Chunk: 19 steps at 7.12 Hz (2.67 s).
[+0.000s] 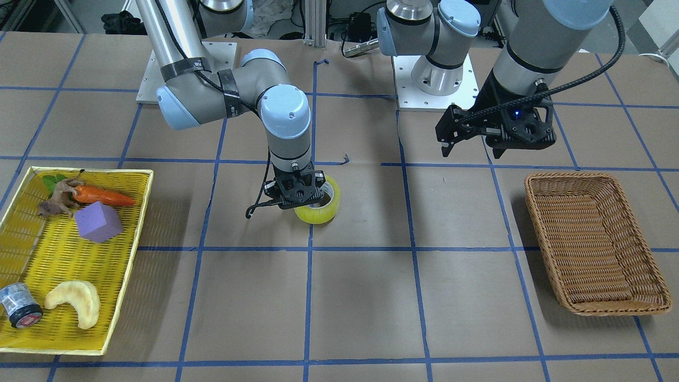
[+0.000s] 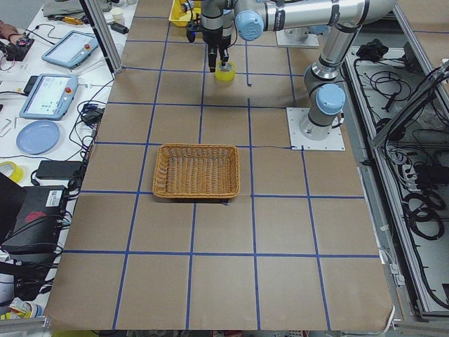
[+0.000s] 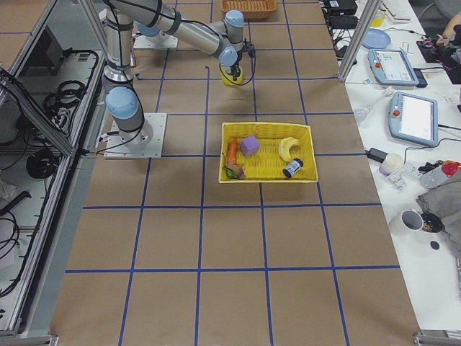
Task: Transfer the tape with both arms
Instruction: 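Carry the tape roll with the right gripper to the table center and release, then raise the right gripper back toward the tray while the left gripper reaches toward the tape, then lower the left gripper onto the tape roll rim and grasp it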
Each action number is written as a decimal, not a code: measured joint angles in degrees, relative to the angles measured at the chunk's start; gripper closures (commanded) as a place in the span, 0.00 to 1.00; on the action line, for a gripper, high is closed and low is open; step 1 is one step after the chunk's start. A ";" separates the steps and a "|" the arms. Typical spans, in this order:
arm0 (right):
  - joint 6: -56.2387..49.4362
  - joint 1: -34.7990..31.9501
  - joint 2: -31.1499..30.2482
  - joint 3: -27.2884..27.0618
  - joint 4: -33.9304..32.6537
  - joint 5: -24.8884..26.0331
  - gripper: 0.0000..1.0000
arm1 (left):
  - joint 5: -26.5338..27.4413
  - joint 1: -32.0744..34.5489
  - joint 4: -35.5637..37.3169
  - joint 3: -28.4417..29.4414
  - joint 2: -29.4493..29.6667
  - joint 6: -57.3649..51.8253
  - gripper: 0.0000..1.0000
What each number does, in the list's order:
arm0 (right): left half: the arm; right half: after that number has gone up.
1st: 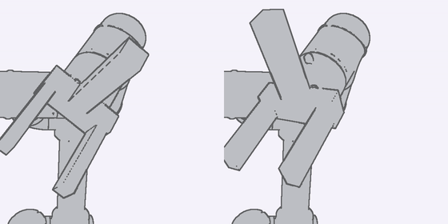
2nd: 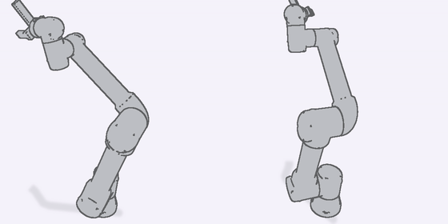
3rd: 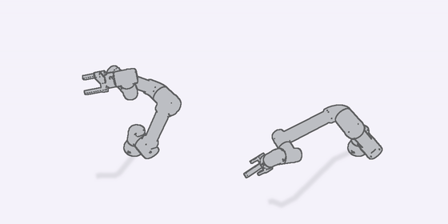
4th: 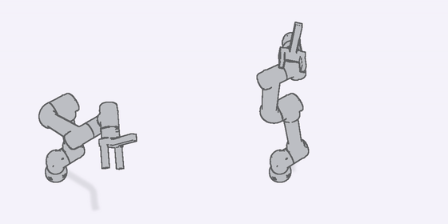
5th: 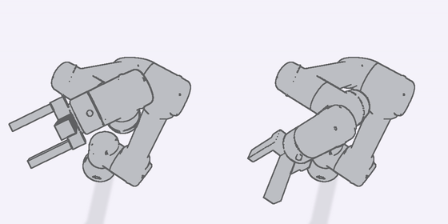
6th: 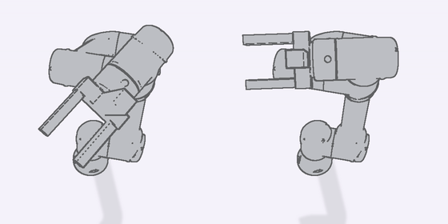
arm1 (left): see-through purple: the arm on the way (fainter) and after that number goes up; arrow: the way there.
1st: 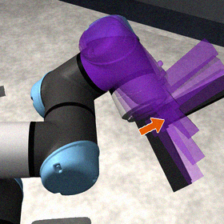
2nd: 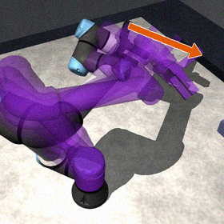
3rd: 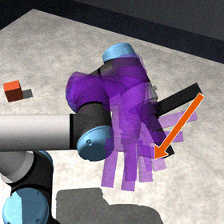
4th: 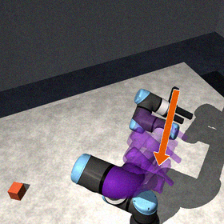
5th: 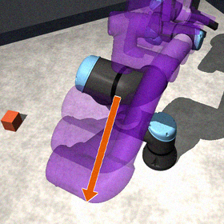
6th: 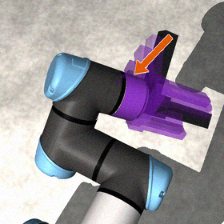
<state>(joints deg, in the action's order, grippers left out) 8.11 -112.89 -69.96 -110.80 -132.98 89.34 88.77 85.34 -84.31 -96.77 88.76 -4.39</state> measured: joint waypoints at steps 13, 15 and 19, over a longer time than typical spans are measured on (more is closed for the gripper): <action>-14.03 21.20 -16.98 23.70 38.16 -0.62 0.00 | -0.28 15.07 17.97 -5.37 14.99 23.52 0.00; -13.95 21.17 -17.14 23.71 37.93 -0.43 0.00 | -0.58 18.06 19.53 -7.39 16.60 28.27 0.00; -13.91 21.07 -17.14 23.87 37.72 -0.77 0.00 | -1.04 23.96 23.47 -8.64 22.03 33.27 0.00</action>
<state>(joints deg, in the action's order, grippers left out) -5.80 -91.82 -87.10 -86.93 -95.26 88.57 87.72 109.30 -60.83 -105.40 110.79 28.87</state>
